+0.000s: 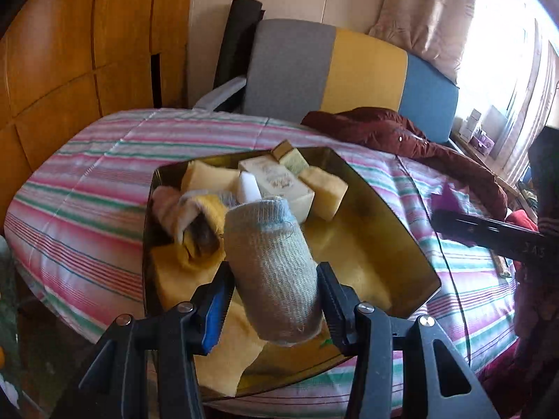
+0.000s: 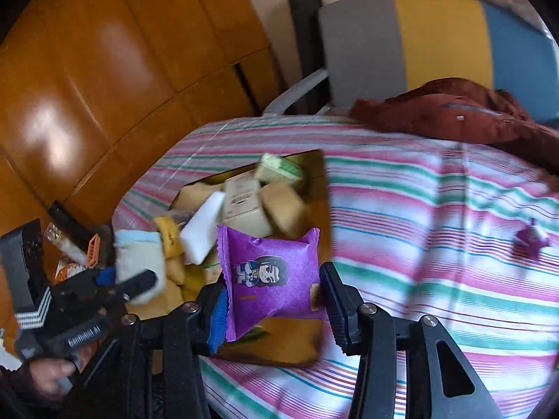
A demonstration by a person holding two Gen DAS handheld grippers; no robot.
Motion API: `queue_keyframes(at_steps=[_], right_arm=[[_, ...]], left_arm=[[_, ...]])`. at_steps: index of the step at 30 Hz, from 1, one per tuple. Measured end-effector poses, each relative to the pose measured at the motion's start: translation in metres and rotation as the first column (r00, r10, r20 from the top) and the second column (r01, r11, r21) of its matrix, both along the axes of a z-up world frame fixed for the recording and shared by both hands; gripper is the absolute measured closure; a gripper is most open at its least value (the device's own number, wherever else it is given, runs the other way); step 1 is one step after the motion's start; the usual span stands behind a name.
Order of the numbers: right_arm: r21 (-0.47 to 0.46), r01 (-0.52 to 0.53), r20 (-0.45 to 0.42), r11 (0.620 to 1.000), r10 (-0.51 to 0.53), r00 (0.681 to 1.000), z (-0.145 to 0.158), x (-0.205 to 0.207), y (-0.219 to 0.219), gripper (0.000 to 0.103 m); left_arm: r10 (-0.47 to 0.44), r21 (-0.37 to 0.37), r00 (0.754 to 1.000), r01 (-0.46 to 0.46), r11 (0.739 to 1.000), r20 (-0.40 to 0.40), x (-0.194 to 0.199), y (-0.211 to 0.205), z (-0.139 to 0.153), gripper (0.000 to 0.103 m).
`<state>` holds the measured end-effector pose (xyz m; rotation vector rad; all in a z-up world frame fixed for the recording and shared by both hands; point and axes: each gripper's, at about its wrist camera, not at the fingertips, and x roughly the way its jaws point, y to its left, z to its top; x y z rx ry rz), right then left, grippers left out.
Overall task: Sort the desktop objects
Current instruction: 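Carry the white sock and purple snack pack into the gold tray and release both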
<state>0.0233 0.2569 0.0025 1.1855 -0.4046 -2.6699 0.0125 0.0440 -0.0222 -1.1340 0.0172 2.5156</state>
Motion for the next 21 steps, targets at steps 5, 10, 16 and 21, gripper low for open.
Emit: queue_keyframes(at_steps=[5,10,16,21], right_arm=[[-0.018,-0.031,0.030,0.999,0.031,0.999,-0.010,-0.023,-0.021,0.055],[-0.020,-0.037,0.058,0.999,0.038,0.998,-0.021,-0.040,-0.035,0.053],[-0.039,-0.023,0.100,0.999,0.027,0.995,-0.037,-0.048,-0.040,0.049],[-0.049,0.003,0.106,0.999,0.002,0.994,-0.041,-0.045,-0.037,0.038]], left_arm=[[-0.023,-0.004,1.000,0.023,1.000,0.019,-0.003,0.004,-0.011,0.054],[-0.035,-0.029,0.999,0.036,0.999,0.029,-0.004,0.010,-0.018,0.054],[-0.012,-0.045,0.999,0.014,0.999,0.041,-0.007,0.007,-0.023,0.050],[0.010,-0.089,1.000,-0.009,0.996,0.005,-0.006,0.007,-0.017,0.044]])
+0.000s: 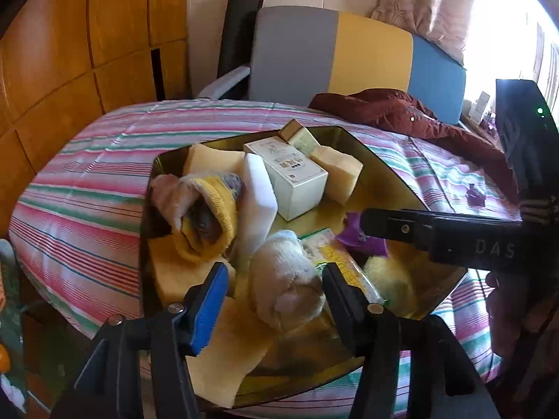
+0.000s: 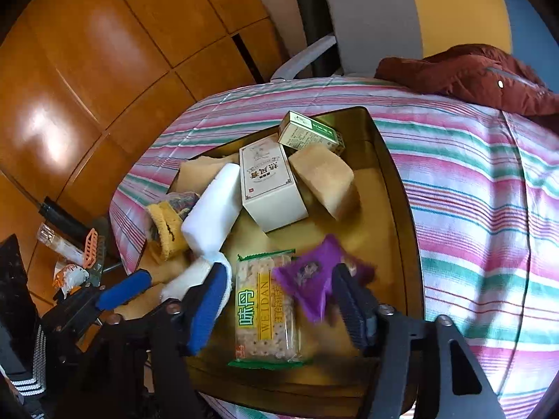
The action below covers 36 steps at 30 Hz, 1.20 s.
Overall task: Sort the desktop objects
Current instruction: 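Carry the white sock and purple snack pack into the gold tray and release both, then withdraw both tools from the tray toward the remaining purple pack and cracker pack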
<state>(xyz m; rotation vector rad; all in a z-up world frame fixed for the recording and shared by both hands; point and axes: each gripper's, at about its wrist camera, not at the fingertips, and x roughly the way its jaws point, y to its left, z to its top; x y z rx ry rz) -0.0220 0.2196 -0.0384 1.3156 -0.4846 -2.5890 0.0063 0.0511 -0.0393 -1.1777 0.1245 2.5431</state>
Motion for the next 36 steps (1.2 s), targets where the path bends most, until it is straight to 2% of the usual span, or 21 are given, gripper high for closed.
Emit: queue_keyframes(at_steps=[11,19,29,36], right_arm=[[0.030,0.039,-0.041,0.999,-0.037,0.998,0.014,0.017,0.005,0.031],[0.073,0.083,-0.081,0.994,-0.077,0.994,0.026,0.035,0.014,0.027],[0.095,0.170,-0.113,0.981,-0.159,0.981,0.041,0.058,0.046,0.020],[0.132,0.251,-0.114,0.959,-0.237,0.965,0.049,0.074,0.083,0.016]], left_arm=[[0.027,-0.033,0.999,-0.029,0.999,-0.044,0.006,-0.002,0.012,0.044],[0.013,-0.067,0.996,-0.020,0.998,-0.090,0.013,0.003,0.023,0.044],[0.012,-0.059,0.988,-0.022,0.998,-0.155,0.017,0.013,0.046,0.044],[-0.030,-0.051,0.980,0.020,0.998,-0.195,0.018,0.036,0.065,0.044]])
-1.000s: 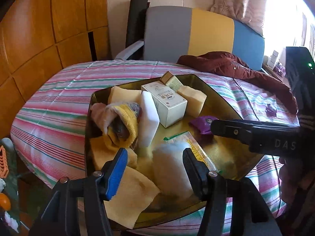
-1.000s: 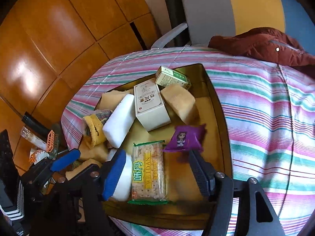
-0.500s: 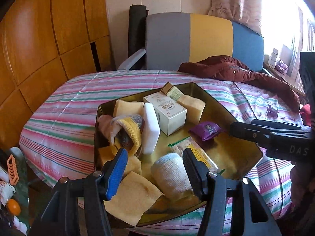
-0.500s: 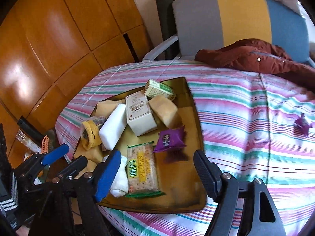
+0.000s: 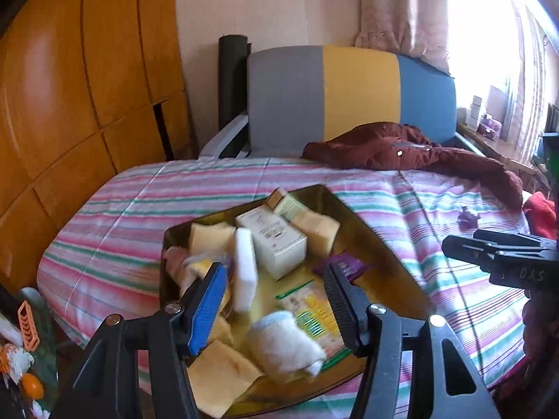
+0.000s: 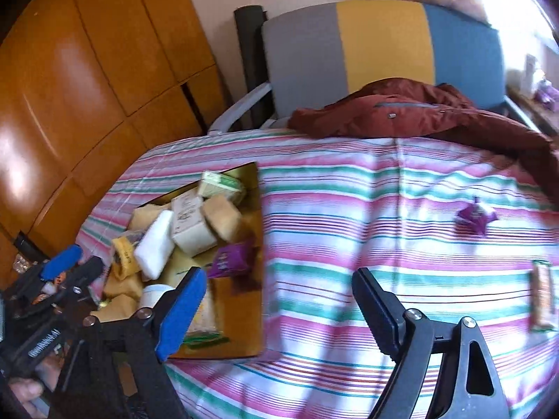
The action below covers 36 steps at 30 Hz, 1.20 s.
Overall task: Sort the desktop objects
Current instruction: 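Withdraw both tools from the tray toward the remaining purple pack and cracker pack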
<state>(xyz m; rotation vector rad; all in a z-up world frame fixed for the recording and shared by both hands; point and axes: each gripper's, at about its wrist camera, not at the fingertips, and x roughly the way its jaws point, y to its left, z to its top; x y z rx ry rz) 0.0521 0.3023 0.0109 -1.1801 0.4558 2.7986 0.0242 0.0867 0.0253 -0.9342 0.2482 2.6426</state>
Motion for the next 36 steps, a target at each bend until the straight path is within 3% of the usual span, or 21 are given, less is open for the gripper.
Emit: queue_keyframes(at_steps=[9,16,23,27,30,33,36], right_arm=[[0.054,0.132,0.032,0.990,-0.134,0.990,0.003,0.029,0.062,0.014],[0.069,0.264,0.046,0.962,-0.268,0.962,0.007,0.056,0.120,0.009],[0.050,0.418,0.056,0.907,-0.420,0.906,0.009,0.077,0.191,0.005],[0.088,0.483,0.057,0.871,-0.489,0.871,0.006,0.075,0.226,0.004],[0.108,0.534,0.055,0.839,-0.541,0.839,-0.007,0.075,0.254,0.004],[0.071,0.585,0.061,0.808,-0.589,0.806,-0.026,0.079,0.274,0.004],[0.032,0.628,0.137,0.778,-0.625,0.768,-0.046,0.087,0.291,0.004]], left_arm=[[-0.108,0.030,0.994,0.108,0.994,0.000,0.002,0.045,0.012,0.044],[-0.176,0.014,0.984,0.176,0.984,0.003,0.006,0.090,0.012,0.044],[-0.237,0.034,0.970,0.236,0.971,0.057,0.006,0.130,0.002,0.044],[-0.257,0.014,0.964,0.257,0.966,0.068,0.006,0.154,-0.004,0.044],[-0.262,-0.021,0.963,0.264,0.964,0.064,0.008,0.172,-0.009,0.044],[-0.277,-0.032,0.957,0.281,0.959,0.083,0.005,0.187,-0.016,0.044],[-0.291,-0.039,0.951,0.296,0.954,0.101,0.002,0.202,-0.023,0.044]])
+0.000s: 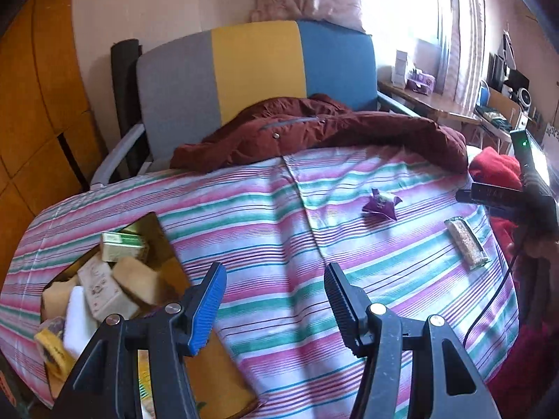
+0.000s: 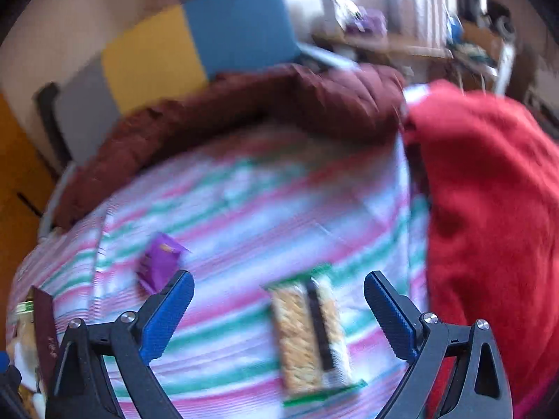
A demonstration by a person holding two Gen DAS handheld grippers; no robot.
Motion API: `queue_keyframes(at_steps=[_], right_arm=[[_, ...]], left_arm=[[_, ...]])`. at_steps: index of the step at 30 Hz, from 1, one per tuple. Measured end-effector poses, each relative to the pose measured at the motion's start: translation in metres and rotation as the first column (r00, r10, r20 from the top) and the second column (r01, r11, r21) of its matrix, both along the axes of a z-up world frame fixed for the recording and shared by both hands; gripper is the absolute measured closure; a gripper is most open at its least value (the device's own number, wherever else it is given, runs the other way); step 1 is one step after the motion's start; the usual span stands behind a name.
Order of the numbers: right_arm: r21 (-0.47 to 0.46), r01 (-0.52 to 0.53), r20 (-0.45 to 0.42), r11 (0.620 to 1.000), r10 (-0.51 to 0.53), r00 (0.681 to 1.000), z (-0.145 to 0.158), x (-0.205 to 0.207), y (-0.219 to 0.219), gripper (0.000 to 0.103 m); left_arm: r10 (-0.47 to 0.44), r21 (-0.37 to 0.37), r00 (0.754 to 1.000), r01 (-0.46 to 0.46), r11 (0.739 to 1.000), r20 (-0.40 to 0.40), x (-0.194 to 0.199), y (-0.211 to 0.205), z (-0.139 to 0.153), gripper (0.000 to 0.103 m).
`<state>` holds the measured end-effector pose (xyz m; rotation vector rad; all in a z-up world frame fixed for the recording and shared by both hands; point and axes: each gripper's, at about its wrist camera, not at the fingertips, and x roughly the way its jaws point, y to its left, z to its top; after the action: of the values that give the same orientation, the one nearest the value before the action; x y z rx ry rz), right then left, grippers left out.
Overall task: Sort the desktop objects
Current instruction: 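Withdraw both tools from the tray toward the remaining purple pack and cracker pack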
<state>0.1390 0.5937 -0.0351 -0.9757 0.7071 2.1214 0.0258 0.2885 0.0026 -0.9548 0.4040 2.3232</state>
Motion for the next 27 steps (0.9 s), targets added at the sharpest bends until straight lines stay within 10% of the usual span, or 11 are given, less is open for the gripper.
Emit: queue_keyframes(at_steps=[27], right_arm=[[-0.145,-0.053,0.138,0.988,0.073,0.988,-0.029,0.006,0.002,0.004]], left_arm=[[-0.065,-0.050,0.983,0.075,0.996,0.174,-0.024,0.095,-0.050,0.044]])
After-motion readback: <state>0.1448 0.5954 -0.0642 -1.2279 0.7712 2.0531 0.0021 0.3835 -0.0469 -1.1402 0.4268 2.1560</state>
